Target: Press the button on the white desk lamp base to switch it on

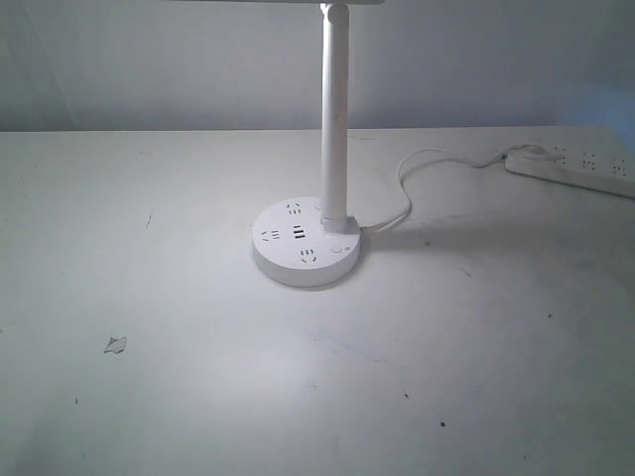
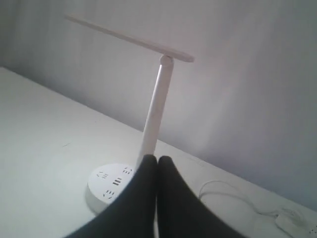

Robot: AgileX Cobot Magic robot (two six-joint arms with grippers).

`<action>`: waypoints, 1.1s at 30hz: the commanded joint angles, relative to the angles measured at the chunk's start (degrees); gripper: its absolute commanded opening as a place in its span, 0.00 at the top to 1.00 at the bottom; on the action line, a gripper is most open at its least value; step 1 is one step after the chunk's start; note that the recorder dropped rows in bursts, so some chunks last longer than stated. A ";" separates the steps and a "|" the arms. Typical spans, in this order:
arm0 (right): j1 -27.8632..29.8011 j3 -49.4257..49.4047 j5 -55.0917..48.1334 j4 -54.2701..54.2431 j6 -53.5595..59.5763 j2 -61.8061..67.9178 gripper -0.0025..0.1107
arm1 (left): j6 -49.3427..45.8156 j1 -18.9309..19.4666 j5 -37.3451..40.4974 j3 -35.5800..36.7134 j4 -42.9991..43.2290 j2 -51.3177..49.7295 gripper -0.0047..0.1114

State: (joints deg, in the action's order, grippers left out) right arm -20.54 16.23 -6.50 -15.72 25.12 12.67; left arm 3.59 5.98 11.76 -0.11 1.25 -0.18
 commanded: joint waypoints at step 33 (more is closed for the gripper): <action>19.85 -16.23 -9.69 16.36 -23.97 -12.19 0.98 | 0.00 -0.47 -0.17 0.11 -0.03 0.18 0.96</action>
State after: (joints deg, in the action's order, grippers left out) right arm -1.27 0.25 -13.81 -0.51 2.17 0.68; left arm 3.59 5.98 11.76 -0.11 1.25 -0.18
